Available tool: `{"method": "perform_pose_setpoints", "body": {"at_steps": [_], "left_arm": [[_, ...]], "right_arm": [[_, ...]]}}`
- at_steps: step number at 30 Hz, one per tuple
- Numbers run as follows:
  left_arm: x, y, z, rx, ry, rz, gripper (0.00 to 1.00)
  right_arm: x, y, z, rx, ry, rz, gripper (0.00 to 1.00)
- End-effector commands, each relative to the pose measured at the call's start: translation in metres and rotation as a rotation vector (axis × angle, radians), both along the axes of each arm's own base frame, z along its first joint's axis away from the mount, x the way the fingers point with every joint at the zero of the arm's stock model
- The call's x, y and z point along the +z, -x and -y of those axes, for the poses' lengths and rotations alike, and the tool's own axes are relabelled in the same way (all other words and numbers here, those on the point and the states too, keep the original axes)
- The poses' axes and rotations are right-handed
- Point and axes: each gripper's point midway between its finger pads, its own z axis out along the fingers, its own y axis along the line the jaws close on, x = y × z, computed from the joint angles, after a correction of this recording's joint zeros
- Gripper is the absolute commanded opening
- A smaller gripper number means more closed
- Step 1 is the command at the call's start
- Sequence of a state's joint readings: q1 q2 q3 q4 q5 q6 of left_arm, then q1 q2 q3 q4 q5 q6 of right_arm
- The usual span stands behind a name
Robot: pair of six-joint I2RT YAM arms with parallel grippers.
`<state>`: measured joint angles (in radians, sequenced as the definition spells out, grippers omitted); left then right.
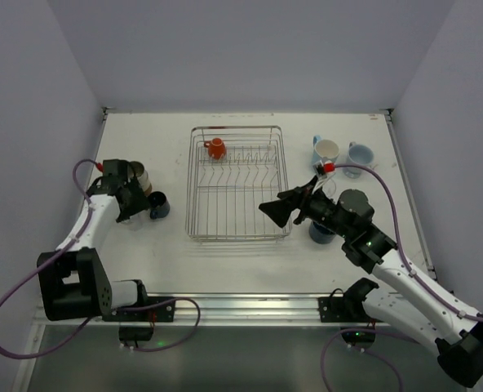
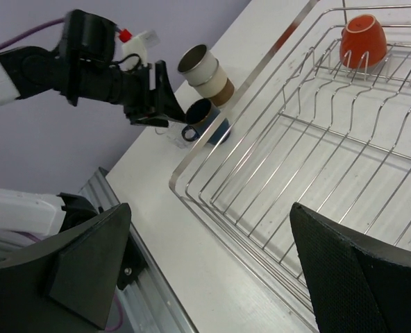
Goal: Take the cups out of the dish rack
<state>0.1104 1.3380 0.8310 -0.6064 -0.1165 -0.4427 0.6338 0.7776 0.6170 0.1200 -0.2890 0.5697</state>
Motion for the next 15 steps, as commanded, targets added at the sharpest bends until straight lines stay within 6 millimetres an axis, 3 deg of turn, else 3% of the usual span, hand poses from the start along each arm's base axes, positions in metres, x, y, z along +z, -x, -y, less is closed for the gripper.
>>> {"method": "perform_pose_setpoints", "body": {"at_steps": [1, 4, 8, 10, 12, 13, 15], "left_arm": [[0.058, -0.016, -0.008, -0.004, -0.046, 0.204, 0.64], [0.106, -0.02, -0.005, -0.036, -0.065, 0.366, 0.76], [0.161, -0.018, 0.009, -0.142, -0.07, 0.583, 0.79], [0.181, -0.014, 0.033, -0.23, -0.01, 0.68, 0.79], [0.187, -0.013, 0.066, -0.363, 0.104, 0.753, 0.79], [0.19, -0.01, 0.077, -0.403, 0.141, 0.779, 0.79], [0.191, -0.006, 0.103, -0.51, 0.219, 0.802, 0.79]], "right_arm": [[0.0, -0.011, 0.001, -0.033, 0.025, 0.015, 0.99], [-0.01, -0.016, -0.003, -0.028, 0.046, -0.011, 0.99], [-0.019, -0.025, -0.005, -0.049, 0.052, -0.018, 0.99], [-0.022, -0.031, -0.005, -0.073, 0.059, -0.019, 0.96], [-0.025, -0.04, -0.007, -0.091, 0.073, -0.031, 0.92], [-0.043, -0.047, -0.011, -0.096, 0.116, -0.072, 0.87], [-0.043, -0.057, -0.02, -0.086, 0.138, -0.093, 0.83]]}}
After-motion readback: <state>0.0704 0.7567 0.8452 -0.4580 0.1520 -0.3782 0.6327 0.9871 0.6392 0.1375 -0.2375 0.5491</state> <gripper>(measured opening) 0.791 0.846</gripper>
